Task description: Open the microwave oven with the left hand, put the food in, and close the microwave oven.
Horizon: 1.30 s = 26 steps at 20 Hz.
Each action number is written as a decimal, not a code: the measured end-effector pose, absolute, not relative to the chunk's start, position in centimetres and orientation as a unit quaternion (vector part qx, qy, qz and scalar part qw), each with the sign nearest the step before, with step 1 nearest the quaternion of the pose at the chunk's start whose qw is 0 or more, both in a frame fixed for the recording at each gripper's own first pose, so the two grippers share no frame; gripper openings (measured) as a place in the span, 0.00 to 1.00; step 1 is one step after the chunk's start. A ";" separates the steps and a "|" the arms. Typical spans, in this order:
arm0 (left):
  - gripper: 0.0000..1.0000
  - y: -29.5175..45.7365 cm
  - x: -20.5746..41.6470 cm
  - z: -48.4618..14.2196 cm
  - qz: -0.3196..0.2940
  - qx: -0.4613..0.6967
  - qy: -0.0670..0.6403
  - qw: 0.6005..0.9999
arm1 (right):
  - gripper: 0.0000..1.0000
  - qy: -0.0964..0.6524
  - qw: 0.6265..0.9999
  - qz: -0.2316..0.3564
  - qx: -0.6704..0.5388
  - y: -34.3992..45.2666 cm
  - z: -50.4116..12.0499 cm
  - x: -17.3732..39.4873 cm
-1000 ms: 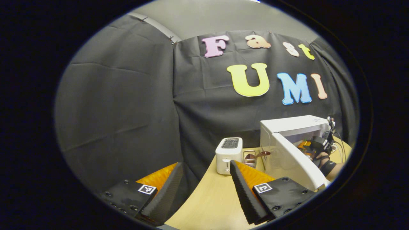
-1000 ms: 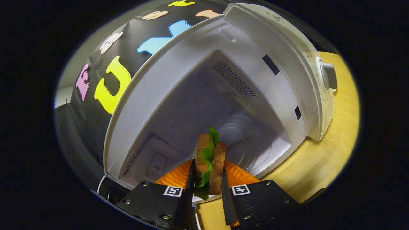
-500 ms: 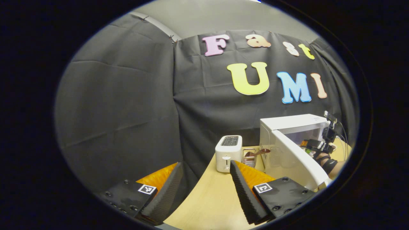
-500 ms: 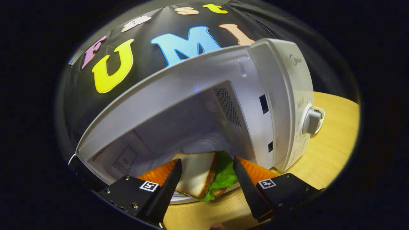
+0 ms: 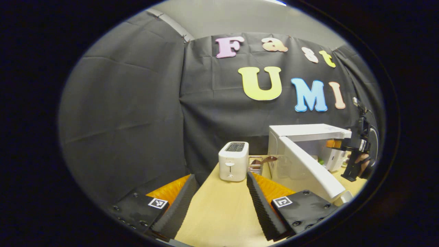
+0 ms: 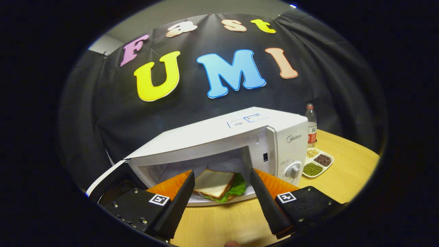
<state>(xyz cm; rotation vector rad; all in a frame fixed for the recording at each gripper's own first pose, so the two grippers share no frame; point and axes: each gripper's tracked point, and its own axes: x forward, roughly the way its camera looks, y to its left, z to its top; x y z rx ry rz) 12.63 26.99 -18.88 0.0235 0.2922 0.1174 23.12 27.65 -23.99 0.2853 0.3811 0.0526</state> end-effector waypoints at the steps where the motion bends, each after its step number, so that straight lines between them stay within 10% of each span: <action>1: 0.95 26.5 12.4 -18.7 0.057 0.012 0.142 0.988 | 0.98 0.181 0.973 0.029 0.138 27.0 -22.8 22.2; 12: 0.93 25.2 9.0 -19.3 0.078 0.007 0.137 0.987 | 0.98 0.118 0.986 0.075 0.096 22.5 -13.9 13.8; 19: 0.14 23.2 9.2 -22.5 0.071 -0.024 0.172 0.982 | 0.98 0.106 0.988 0.074 0.085 18.7 -12.1 10.0; 26: 0.07 18.1 8.1 -24.3 0.031 0.001 0.197 0.980 | 0.98 0.105 0.990 0.058 0.079 13.3 -11.3 7.6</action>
